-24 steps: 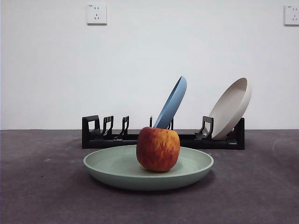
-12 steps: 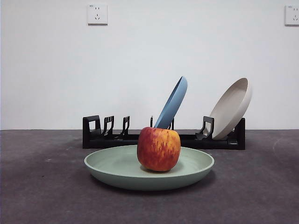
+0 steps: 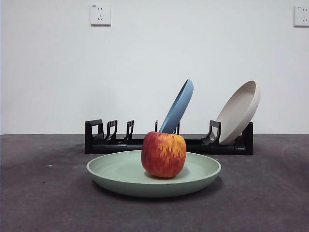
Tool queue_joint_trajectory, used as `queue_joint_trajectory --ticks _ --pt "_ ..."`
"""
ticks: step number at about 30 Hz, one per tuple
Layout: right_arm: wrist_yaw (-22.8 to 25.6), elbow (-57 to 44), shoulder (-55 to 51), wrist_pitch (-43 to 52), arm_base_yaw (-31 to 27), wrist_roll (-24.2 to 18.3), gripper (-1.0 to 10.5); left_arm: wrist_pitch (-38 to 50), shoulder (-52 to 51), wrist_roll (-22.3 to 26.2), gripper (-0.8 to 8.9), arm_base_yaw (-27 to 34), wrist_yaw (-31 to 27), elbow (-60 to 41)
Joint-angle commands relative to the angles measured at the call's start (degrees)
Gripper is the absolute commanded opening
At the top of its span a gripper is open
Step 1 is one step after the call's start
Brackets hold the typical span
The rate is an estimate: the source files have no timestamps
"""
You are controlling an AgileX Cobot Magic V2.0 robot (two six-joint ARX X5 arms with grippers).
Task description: Take the green plate from the plate rack,put the plate on the table,take the apple from the table,put the apple in the plate
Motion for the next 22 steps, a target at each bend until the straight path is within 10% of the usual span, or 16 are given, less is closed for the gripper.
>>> queue_joint_trajectory --ticks 1,7,22 --pt "0.11 -0.33 -0.15 0.2 0.13 0.35 0.0 7.21 -6.23 0.66 -0.03 4.13 -2.99 -9.64" --pt "0.11 -0.33 -0.15 0.2 0.13 0.35 0.0 20.22 -18.05 -0.02 -0.03 9.79 -5.33 -30.23" --pt "0.11 -0.33 -0.15 0.2 0.13 0.33 0.0 22.03 -40.09 -7.58 -0.03 14.47 -5.4 -65.37"
